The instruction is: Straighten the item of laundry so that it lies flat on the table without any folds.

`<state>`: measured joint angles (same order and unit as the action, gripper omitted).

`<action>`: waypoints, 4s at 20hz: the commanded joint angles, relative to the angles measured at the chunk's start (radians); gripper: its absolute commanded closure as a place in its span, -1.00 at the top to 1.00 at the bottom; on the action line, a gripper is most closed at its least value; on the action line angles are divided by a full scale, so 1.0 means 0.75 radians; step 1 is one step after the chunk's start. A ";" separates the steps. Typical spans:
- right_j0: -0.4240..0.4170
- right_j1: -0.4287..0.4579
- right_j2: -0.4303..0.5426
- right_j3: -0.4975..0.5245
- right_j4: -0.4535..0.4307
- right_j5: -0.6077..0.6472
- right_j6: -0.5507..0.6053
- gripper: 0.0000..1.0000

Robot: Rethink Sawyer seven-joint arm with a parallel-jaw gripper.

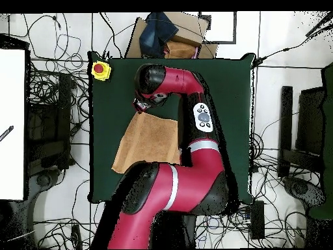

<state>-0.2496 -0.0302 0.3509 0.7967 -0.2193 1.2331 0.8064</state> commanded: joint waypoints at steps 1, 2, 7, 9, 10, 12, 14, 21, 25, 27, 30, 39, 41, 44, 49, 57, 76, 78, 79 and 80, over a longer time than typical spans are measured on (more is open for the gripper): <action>0.019 0.006 -0.062 0.038 0.004 -0.048 0.354 1.00; 0.017 0.006 -0.058 0.038 0.004 -0.086 0.360 1.00; 0.019 0.006 -0.052 0.037 0.001 -0.146 0.361 1.00; 0.023 0.014 -0.049 0.021 0.000 -0.166 0.363 1.00; 0.015 -0.003 -0.047 0.052 0.003 -0.205 0.364 1.00; 0.012 -0.015 -0.048 0.067 0.002 -0.229 0.359 1.00; 0.001 -0.046 -0.051 0.115 0.002 -0.276 0.353 1.00; -0.004 -0.062 -0.089 0.181 0.001 -0.201 0.334 1.00; 0.011 -0.027 -0.116 0.141 -0.013 -0.140 0.336 1.00; 0.025 0.001 -0.129 0.097 -0.015 -0.104 0.339 1.00; 0.054 0.056 -0.144 -0.007 -0.014 -0.038 0.345 1.00; 0.064 0.092 -0.142 -0.027 0.034 0.028 0.339 1.00; 0.067 0.094 -0.140 -0.026 0.040 0.034 0.343 1.00; 0.048 0.060 -0.145 0.054 0.048 0.003 0.340 1.00; 0.033 0.024 -0.147 0.115 0.050 -0.042 0.336 1.00; 0.029 0.052 -0.133 0.120 0.060 -0.093 0.342 1.00; 0.048 0.118 -0.131 0.023 0.058 -0.114 0.361 1.00; 0.049 0.125 -0.133 0.015 0.056 -0.115 0.360 1.00; 0.051 0.129 -0.132 0.008 0.057 -0.108 0.361 1.00; 0.051 0.122 -0.134 0.017 0.057 -0.108 0.363 1.00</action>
<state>-0.2302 0.0404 0.2595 0.7801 -0.2022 1.1793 0.8064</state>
